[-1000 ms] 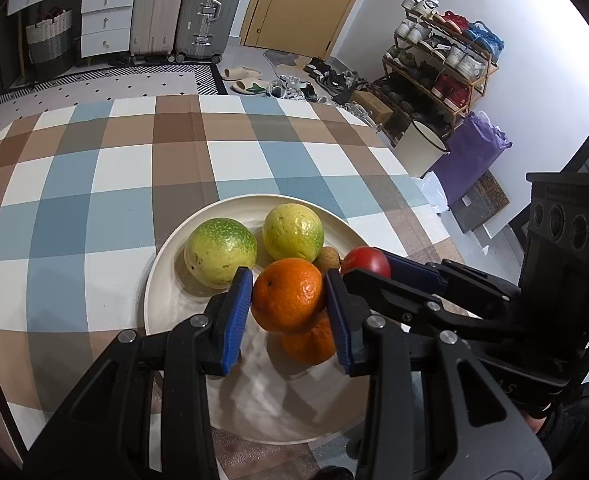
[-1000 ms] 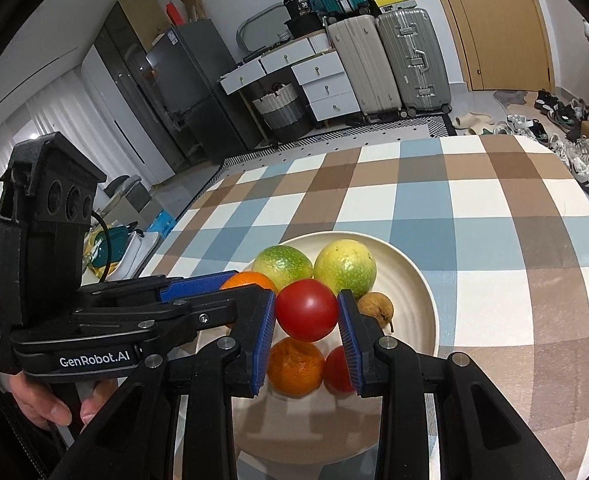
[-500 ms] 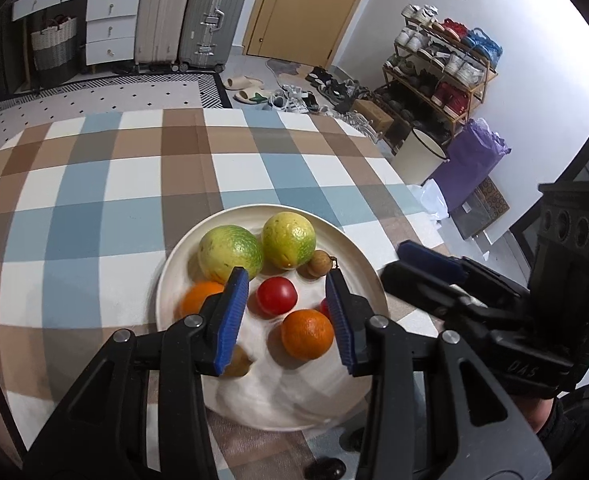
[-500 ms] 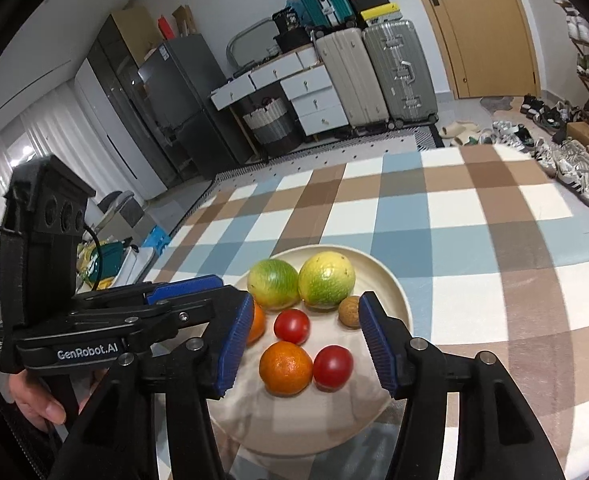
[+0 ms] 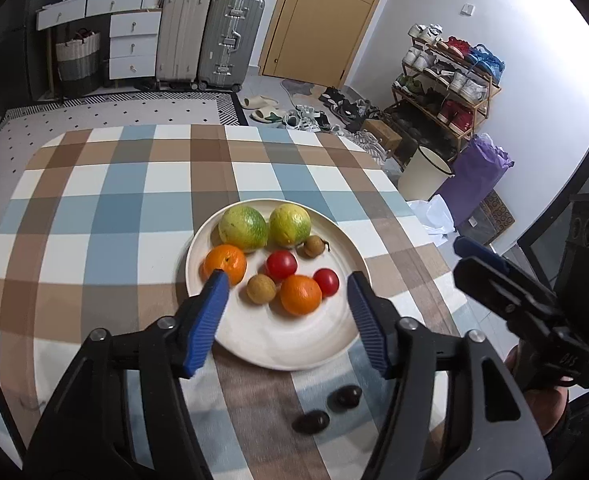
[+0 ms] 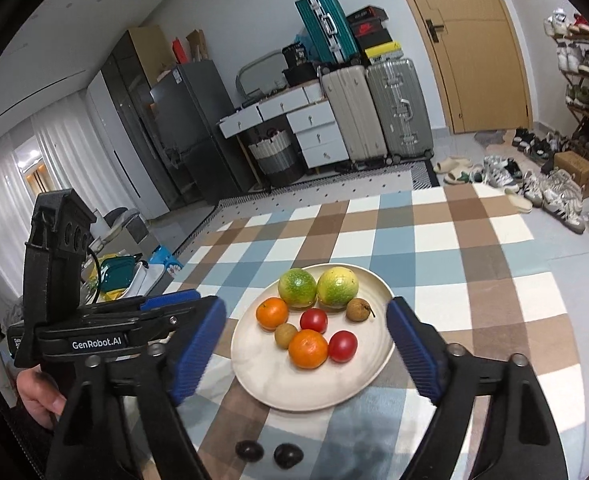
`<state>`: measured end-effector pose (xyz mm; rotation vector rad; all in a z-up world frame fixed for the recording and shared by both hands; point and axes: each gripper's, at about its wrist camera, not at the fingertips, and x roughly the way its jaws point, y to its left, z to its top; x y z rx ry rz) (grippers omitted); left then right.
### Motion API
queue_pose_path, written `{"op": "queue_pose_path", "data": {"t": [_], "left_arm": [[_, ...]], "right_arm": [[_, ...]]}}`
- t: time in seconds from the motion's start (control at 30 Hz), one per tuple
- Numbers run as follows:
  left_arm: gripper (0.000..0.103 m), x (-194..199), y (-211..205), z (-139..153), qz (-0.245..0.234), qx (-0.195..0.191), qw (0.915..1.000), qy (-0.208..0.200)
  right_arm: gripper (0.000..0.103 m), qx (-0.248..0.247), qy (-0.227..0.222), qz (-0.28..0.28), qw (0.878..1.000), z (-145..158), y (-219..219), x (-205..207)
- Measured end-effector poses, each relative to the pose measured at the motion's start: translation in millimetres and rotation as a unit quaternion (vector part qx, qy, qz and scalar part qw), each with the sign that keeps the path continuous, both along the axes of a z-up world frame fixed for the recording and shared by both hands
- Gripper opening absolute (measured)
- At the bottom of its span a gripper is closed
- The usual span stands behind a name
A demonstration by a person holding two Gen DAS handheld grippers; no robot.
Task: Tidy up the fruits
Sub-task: 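Raise both tools from the plate and move toward the dark plums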
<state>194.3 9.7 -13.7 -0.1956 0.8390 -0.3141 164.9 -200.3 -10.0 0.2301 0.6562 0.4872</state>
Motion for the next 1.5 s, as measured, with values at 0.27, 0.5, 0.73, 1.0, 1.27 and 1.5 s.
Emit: {"op": "queue_pose_path", "data": {"t": [0.27,0.5,0.73,1.0,1.27,1.5], "left_arm": [[0.076,-46,0,13,0.009,0.000,0.9997,-0.024],[0.084,-76,0,14,0.025,0.013,0.9986,-0.045],[0.085,-97,-1,0,0.032,0.034,0.9982,-0.038],[0.088,-113,6,-21,0.047,0.029,0.9982,-0.024],[0.089,-117,13,-51,0.059,0.026,0.9979,0.008],[0.090,-114,14,-66,0.070,0.034,0.9968,0.018]], "right_arm": [[0.093,0.001,-0.022,-0.004,1.000,11,-5,-39],[0.098,-0.003,-0.042,-0.002,0.999,17,-3,-68],[0.100,-0.013,-0.057,0.000,0.998,15,3,-93],[0.101,-0.001,-0.038,0.001,0.999,-3,0,-99],[0.101,0.014,-0.017,0.000,1.000,-17,-5,-102],[0.101,0.012,0.000,0.004,1.000,-33,-4,-99]]}}
